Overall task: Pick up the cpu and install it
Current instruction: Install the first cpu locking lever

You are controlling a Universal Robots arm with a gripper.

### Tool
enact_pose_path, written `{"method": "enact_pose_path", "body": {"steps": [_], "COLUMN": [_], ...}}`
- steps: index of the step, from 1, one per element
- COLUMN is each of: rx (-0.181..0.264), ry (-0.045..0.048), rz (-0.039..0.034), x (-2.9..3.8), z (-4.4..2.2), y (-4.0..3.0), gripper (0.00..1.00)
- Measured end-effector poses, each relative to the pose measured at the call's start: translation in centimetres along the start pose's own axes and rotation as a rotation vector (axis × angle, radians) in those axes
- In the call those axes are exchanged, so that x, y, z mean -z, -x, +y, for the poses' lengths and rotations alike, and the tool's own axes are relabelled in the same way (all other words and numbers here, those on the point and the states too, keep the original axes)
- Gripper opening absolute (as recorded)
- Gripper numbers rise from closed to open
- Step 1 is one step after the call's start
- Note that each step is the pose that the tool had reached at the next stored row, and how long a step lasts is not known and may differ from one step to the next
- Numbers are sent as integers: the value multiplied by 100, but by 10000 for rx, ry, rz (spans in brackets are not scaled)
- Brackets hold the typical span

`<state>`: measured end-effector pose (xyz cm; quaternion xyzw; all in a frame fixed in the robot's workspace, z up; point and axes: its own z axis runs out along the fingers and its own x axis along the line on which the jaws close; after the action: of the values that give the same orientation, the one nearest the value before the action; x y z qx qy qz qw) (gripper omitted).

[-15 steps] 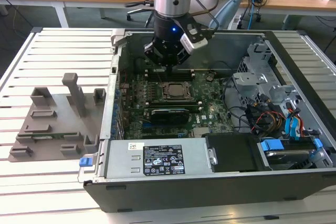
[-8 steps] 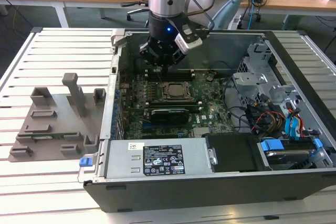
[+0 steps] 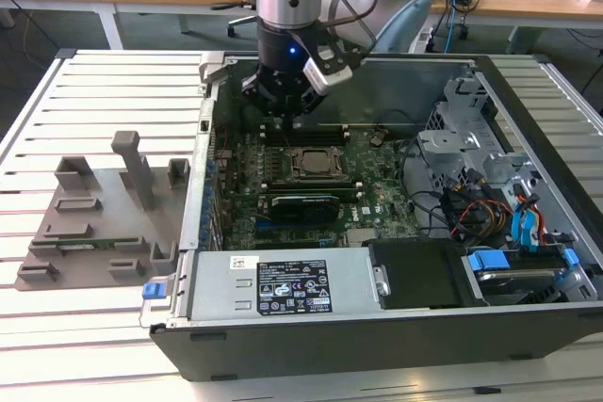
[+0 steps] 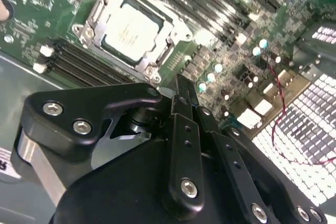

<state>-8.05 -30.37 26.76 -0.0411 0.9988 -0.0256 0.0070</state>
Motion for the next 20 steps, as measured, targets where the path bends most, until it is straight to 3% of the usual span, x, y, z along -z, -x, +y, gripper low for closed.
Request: {"method": "enact_pose_path", "body": {"steps": [8, 11, 15, 20], "rx": [1, 0, 1, 0], "ry": [-1, 0, 28, 59], "rz": [0, -1, -3, 7], "x": [6, 5, -37, -45], "z": [191, 244, 292, 281], "y": [-206, -236, -226, -85], "gripper": [11, 11, 11, 11]}}
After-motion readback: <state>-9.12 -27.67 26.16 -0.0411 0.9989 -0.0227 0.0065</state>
